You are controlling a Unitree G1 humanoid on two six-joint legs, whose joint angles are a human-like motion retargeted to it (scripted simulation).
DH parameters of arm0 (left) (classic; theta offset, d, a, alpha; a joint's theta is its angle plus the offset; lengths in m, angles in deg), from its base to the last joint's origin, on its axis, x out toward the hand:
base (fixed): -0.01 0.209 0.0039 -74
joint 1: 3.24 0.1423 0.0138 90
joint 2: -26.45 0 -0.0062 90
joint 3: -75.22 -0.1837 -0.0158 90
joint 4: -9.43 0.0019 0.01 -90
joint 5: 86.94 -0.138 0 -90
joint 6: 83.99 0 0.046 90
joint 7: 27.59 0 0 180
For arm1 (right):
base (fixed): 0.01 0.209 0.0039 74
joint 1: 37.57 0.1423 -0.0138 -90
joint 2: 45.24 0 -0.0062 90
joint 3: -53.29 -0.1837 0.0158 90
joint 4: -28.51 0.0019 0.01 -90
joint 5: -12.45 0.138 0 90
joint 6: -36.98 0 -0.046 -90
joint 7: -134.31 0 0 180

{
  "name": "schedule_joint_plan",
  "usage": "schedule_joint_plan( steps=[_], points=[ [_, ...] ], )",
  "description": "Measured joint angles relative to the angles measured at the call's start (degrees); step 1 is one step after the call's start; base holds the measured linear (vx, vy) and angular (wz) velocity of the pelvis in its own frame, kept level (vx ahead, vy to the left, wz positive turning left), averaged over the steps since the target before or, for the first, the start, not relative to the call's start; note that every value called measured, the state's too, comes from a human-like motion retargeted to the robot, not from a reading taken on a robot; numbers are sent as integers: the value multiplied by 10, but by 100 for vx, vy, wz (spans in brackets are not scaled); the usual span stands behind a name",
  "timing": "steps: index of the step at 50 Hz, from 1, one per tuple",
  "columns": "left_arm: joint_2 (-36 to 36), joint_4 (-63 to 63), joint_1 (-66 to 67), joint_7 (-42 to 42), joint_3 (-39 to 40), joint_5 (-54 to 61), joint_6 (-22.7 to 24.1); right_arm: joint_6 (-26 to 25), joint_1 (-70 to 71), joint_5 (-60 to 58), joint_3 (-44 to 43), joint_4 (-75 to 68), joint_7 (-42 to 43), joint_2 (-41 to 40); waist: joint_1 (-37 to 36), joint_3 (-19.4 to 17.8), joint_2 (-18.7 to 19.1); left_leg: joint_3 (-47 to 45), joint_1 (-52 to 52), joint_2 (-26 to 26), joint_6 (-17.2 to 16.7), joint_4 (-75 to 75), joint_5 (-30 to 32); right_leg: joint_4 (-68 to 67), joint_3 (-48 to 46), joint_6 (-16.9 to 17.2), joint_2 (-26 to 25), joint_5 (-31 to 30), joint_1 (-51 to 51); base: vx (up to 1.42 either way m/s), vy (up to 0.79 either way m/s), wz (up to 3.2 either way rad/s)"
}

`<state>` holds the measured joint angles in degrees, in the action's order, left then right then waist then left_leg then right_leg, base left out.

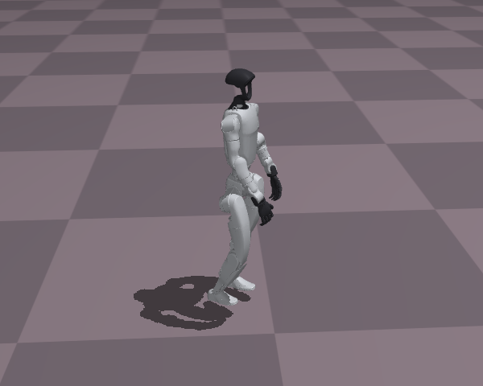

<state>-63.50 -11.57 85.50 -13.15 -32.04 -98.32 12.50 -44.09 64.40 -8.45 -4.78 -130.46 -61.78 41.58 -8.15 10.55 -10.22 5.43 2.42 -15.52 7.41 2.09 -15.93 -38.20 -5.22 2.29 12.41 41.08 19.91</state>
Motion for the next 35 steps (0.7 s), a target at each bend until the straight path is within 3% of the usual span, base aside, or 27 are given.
schedule_joint_plan(
  steps=[22,30,35],
  points=[
    [-12,32,-7,11,-22,-13,0,2,-2,-20,21,4,-2,4,-7,-11,11,6,-5,11,3,-16,-29,17,-22,-2,-8,1,-22,0,1,0],
    [-14,39,-22,-2,-19,0,-5,-1,-23,-4,7,22,8,21,5,-31,-3,1,3,-28,20,-75,-73,-121,-29,-16,47,33,27,3,6,1],
    [-18,47,-28,-4,-20,7,-14,-4,-41,24,-13,47,13,30,29,-52,-5,-1,7,-54,28,-135,-110,-269,-15,-55,79,62,100,8,4,8]
  ],
)
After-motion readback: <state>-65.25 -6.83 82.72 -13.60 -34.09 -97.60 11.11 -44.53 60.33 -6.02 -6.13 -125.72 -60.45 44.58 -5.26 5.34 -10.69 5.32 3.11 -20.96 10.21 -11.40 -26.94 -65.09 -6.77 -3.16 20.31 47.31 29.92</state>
